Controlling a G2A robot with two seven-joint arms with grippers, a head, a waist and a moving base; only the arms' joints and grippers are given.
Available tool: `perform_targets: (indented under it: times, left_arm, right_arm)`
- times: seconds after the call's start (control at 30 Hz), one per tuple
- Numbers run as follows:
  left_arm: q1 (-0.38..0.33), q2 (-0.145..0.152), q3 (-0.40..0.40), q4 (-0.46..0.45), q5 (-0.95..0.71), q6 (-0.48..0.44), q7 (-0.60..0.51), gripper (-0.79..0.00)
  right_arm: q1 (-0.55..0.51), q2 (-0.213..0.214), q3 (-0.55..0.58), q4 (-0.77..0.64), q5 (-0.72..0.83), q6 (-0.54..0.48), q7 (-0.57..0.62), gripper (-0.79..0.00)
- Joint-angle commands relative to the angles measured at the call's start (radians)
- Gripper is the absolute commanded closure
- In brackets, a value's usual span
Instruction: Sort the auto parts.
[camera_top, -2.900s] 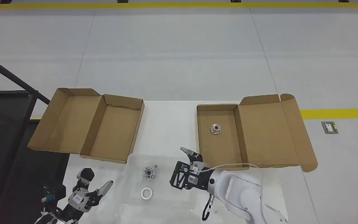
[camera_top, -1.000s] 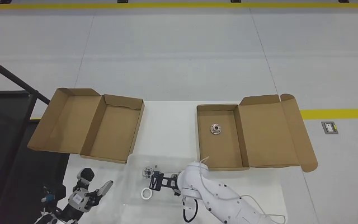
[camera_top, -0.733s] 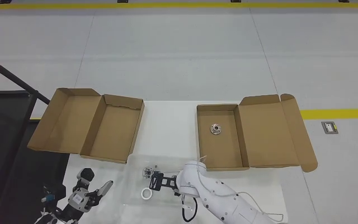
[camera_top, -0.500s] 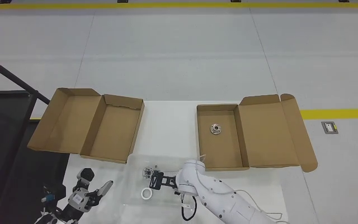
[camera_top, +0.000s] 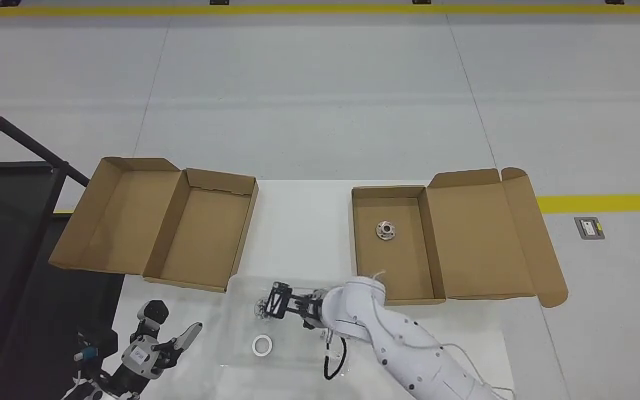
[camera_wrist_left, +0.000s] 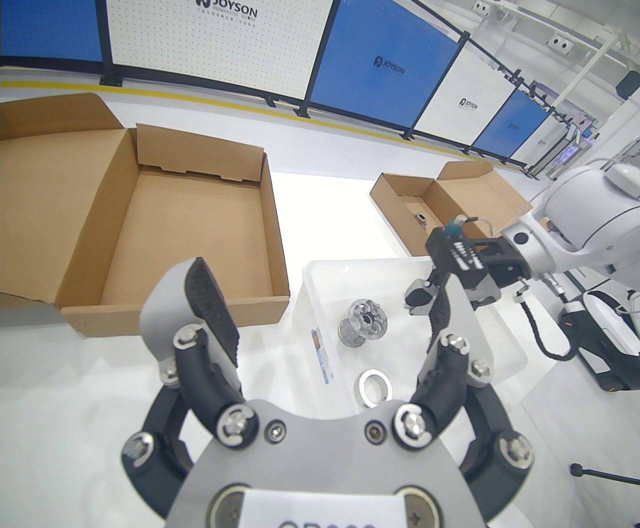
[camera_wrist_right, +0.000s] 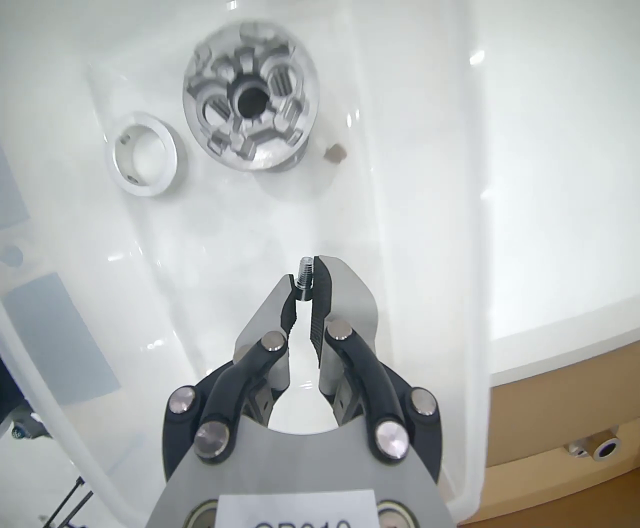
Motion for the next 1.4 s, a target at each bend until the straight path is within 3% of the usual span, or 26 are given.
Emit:
perform_targets:
  times: [0.0, 0.17, 0.4, 0.67, 0.87, 0.97, 1.03, 1.1, 1.2, 1.37]
  left_arm:
    - [0.000, 0.000, 0.000, 0.000, 0.000, 0.000, 0.000, -0.785]
    - [0.000, 0.000, 0.000, 0.000, 0.000, 0.000, 0.000, -0.785]
    - [0.000, 0.000, 0.000, 0.000, 0.000, 0.000, 0.000, -0.785]
    - [0.000, 0.000, 0.000, 0.000, 0.000, 0.000, 0.000, -0.785]
    - [0.000, 0.000, 0.000, 0.000, 0.000, 0.000, 0.000, -0.785]
    - [0.000, 0.000, 0.000, 0.000, 0.000, 0.000, 0.000, -0.785]
    - [0.000, 0.000, 0.000, 0.000, 0.000, 0.000, 0.000, -0.785]
    - [0.000, 0.000, 0.000, 0.000, 0.000, 0.000, 0.000, -0.785]
    - [0.000, 0.000, 0.000, 0.000, 0.000, 0.000, 0.000, -0.785]
    - [0.000, 0.000, 0.000, 0.000, 0.000, 0.000, 0.000, -0.785]
  right_arm:
    - [-0.049, 0.027, 0.070, -0.080, -0.015, -0.052, -0.077, 0.000]
    - [-0.167, 0.082, 0.232, -0.242, -0.068, -0.157, -0.300, 0.000]
    - [-0.280, 0.123, 0.360, -0.392, -0.182, -0.185, -0.597, 0.000]
    - [-0.285, 0.168, 0.555, -0.383, -0.135, -0.489, -1.102, 0.000]
    - [-0.314, 0.206, 0.617, -0.359, -0.255, -0.489, -1.498, 0.000]
    - [-0.315, 0.223, 0.628, -0.331, -0.321, -0.489, -1.604, 0.000]
    - [-0.313, 0.231, 0.639, -0.310, -0.360, -0.484, -1.586, 0.000]
    - [-0.322, 0.234, 0.656, -0.299, -0.371, -0.427, -1.468, 0.000]
    - [-0.332, 0.229, 0.652, -0.318, -0.345, -0.354, -1.171, 0.000]
    - [-0.274, 0.208, 0.599, -0.274, -0.170, -0.229, -0.583, 0.000]
